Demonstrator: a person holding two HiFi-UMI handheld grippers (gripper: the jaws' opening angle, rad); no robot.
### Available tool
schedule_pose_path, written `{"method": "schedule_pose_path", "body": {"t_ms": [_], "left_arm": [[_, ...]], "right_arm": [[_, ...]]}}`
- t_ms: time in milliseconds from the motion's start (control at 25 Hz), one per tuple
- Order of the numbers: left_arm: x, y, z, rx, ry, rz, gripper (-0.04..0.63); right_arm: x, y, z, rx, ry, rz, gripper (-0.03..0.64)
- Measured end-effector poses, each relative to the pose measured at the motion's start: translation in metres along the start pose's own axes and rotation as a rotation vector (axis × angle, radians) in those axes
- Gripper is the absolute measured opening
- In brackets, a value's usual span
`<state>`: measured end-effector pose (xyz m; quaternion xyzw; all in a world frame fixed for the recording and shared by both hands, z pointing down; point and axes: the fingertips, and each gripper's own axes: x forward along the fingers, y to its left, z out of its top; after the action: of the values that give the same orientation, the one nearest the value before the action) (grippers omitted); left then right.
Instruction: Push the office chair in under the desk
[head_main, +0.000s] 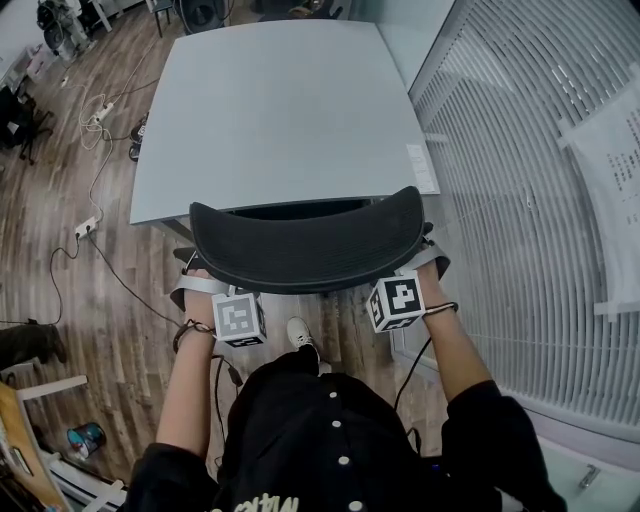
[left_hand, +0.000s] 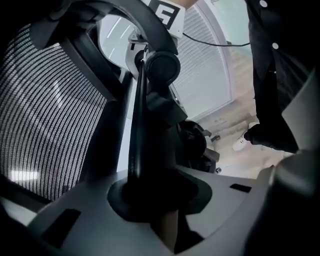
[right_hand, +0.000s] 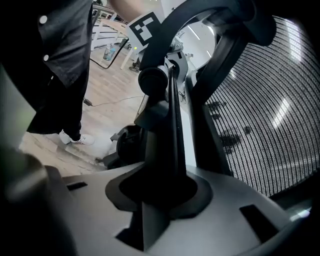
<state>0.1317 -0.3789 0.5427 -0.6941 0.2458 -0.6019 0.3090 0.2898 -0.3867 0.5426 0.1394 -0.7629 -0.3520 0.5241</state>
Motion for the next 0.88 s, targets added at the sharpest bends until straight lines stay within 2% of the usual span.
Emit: {"method": "schedule_pose_path", "body": {"t_ms": [560,880], "left_arm": [[0.037,0.044,-0.030,-0.021,0.032,0.016,0.097],[0.053,0.058,-0.056,-0.017,0.046,-0.001,0.104]], "right_arm": [[0.046,-0.054,-0.005,-0.022,-0.018,0.007,0.124],[0.062,-0.065,0.010,-0.001,0.002,-0.009,0.121]]}}
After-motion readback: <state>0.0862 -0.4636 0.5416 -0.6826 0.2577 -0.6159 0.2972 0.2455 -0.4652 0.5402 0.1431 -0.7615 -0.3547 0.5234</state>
